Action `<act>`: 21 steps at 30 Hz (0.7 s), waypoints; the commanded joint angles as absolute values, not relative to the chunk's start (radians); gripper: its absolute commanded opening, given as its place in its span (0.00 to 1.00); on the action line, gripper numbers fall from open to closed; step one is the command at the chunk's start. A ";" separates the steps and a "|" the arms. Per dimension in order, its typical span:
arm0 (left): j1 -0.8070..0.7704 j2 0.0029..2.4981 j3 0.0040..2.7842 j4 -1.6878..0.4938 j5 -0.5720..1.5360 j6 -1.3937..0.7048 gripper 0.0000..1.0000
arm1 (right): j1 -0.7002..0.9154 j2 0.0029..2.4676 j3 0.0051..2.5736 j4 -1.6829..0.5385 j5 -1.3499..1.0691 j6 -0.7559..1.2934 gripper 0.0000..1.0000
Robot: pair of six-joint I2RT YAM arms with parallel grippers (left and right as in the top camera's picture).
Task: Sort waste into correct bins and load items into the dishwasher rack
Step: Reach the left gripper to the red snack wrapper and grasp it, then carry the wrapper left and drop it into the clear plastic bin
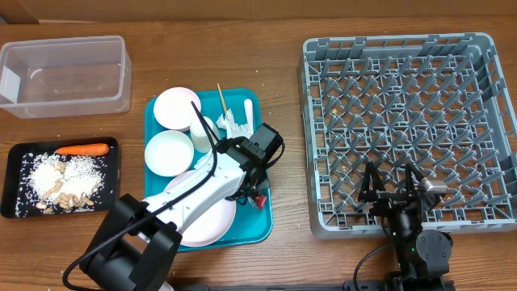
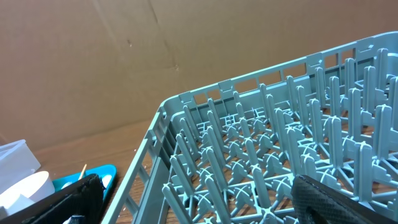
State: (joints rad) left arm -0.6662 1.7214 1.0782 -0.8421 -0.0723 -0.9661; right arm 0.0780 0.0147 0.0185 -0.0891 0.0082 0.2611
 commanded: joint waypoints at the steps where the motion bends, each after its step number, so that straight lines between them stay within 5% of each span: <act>1: -0.667 1.703 1.169 -0.917 -0.089 -0.964 0.04 | 0.072 0.003 0.008 -0.083 0.021 0.258 1.00; 13: -0.564 1.618 1.528 -1.236 -0.203 -0.817 0.04 | 0.072 0.003 0.008 -0.083 0.021 0.258 1.00; 21: -0.240 1.616 1.575 -1.071 -0.293 -0.736 0.04 | 0.072 0.003 0.008 -0.083 0.022 0.258 1.00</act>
State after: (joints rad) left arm -0.3817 1.6249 1.5551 -1.1439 -0.2291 -0.7895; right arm 0.0780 0.0143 0.0185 -0.0898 0.0082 0.2611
